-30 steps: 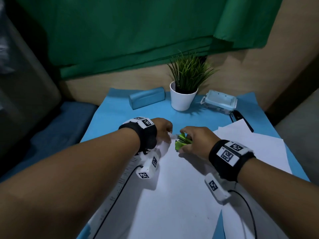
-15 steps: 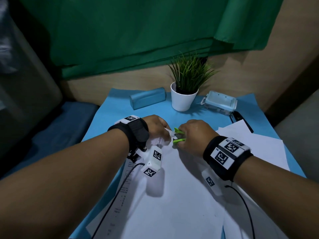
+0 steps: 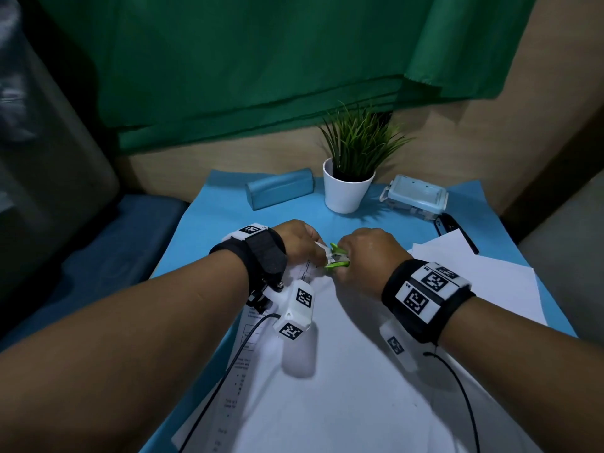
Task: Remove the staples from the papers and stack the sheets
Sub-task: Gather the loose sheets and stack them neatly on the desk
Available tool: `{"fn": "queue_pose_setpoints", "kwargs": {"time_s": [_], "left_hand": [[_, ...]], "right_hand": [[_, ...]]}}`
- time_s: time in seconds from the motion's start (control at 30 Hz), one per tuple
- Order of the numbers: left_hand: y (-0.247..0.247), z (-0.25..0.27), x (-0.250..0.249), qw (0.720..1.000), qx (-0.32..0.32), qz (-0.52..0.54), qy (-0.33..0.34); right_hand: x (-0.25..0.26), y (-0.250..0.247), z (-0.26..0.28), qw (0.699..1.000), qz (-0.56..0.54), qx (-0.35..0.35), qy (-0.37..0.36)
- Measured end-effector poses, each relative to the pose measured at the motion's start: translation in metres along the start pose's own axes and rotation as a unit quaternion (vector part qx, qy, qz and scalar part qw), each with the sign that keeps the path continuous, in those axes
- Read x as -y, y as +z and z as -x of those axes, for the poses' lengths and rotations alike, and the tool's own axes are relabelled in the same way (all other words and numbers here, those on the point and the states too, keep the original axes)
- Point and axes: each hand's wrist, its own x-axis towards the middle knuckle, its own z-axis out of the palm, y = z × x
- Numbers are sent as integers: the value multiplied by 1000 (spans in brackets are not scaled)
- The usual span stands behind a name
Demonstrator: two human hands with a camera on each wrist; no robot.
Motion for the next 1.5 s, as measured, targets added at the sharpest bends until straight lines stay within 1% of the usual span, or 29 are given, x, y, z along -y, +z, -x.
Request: {"fn": "queue_pose_setpoints", "kwargs": {"time_s": [0.13, 0.3, 0.47, 0.63, 0.9, 1.0, 1.07, 1.1, 1.17, 1.2, 1.23, 1.27, 1.33, 1.37, 1.43, 1.5], "left_hand": [[-1, 0, 3, 1000, 15, 14, -8], [3, 1, 4, 1000, 5, 2, -1], [5, -1, 3, 1000, 0, -4, 4], [4, -2, 4, 1000, -3, -9, 7], [7, -2, 8, 1000, -6, 1, 0], [8, -2, 11, 1000, -6, 3, -2], [8, -2, 12, 1000, -4, 13, -5], [8, -3, 13, 1000, -4, 20, -6], [8, -4, 13, 1000, -14, 15, -7], [8, -5, 14, 1000, -21, 1, -6], [8, -7, 17, 999, -29, -15, -5], [8, -8, 19, 999, -37, -25, -4], [9, -12, 22, 998, -54, -42, -1], [9, -14, 23, 997, -58, -51, 0], [5, -14, 20, 994, -64, -91, 6], [1, -15, 14, 978, -87, -184, 43]], "right_hand": [[-8, 8, -1, 999, -30, -10, -5], [-14, 11, -5, 998, -44, -13, -36], [-15, 9, -6, 999, 0, -19, -51], [-12, 10, -5, 998, 6, -36, -54], [-7, 10, -9, 998, 7, -22, -62], [-9, 17, -10, 997, -29, -26, -61], [-13, 20, -12, 997, -71, -21, -38], [-16, 20, -13, 995, -102, -14, -16], [-21, 20, -13, 979, -200, -3, 41], [-23, 21, -12, 962, -263, -1, 71], [-26, 22, -10, 938, -331, -3, 98], [-29, 23, -8, 908, -401, -9, 125], [-36, 24, -5, 849, -502, -23, 165], [-39, 24, -4, 831, -528, -25, 173], [-43, 24, -1, 812, -556, -20, 178], [-45, 24, 1, 794, -579, -21, 185]]}}
